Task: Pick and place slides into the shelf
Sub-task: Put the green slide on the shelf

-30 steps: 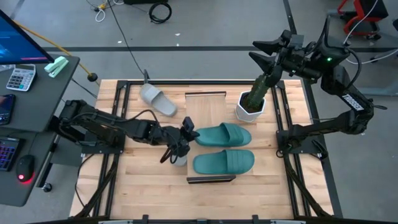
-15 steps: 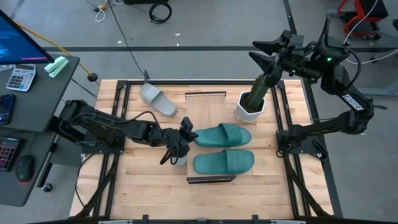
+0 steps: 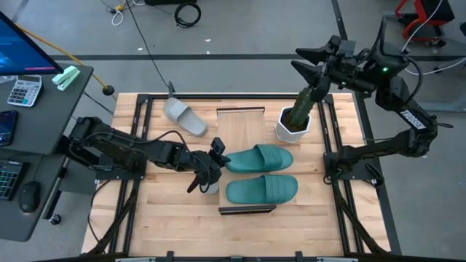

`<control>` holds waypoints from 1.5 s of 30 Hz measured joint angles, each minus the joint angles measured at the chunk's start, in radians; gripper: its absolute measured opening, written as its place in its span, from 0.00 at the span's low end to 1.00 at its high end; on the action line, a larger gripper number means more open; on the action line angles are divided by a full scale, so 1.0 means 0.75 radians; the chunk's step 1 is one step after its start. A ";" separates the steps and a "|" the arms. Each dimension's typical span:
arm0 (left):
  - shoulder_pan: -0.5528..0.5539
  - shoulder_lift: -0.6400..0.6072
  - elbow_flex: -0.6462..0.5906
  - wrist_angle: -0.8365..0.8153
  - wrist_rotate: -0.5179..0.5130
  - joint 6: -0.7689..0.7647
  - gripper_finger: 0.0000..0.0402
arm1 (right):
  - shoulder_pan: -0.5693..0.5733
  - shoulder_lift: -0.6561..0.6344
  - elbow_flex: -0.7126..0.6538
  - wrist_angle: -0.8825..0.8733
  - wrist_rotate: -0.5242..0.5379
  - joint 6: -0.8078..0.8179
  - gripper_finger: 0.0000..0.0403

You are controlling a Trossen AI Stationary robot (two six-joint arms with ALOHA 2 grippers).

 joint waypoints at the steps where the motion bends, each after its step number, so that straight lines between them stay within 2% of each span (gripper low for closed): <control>1: 0.000 0.000 0.000 0.000 0.000 0.000 0.14 | 0.000 0.001 0.000 -0.002 0.000 0.003 0.53; 9: 0.002 0.013 0.001 0.004 0.004 0.000 0.14 | 0.000 0.008 -0.001 -0.026 0.000 0.012 0.53; 13: 0.003 0.043 0.001 0.008 0.075 -0.010 0.14 | 0.001 0.007 -0.001 -0.041 0.000 0.015 0.53; 22: -0.002 0.102 0.002 0.010 0.070 -0.079 0.14 | 0.001 0.007 -0.001 -0.070 0.000 0.015 0.53; 28: -0.002 0.104 0.001 -0.018 0.067 -0.110 0.36 | 0.001 0.007 -0.001 -0.076 0.000 0.015 0.53; 32: 0.000 0.104 0.001 -0.087 0.058 -0.120 0.45 | 0.001 0.007 -0.001 -0.076 0.000 0.013 0.53; 38: -0.008 0.103 0.001 -0.121 0.024 -0.185 0.48 | 0.000 0.007 -0.001 -0.080 0.000 0.012 0.53; 45: -0.022 0.103 0.000 -0.101 0.011 -0.167 0.43 | 0.001 0.007 -0.001 -0.080 0.000 0.011 0.53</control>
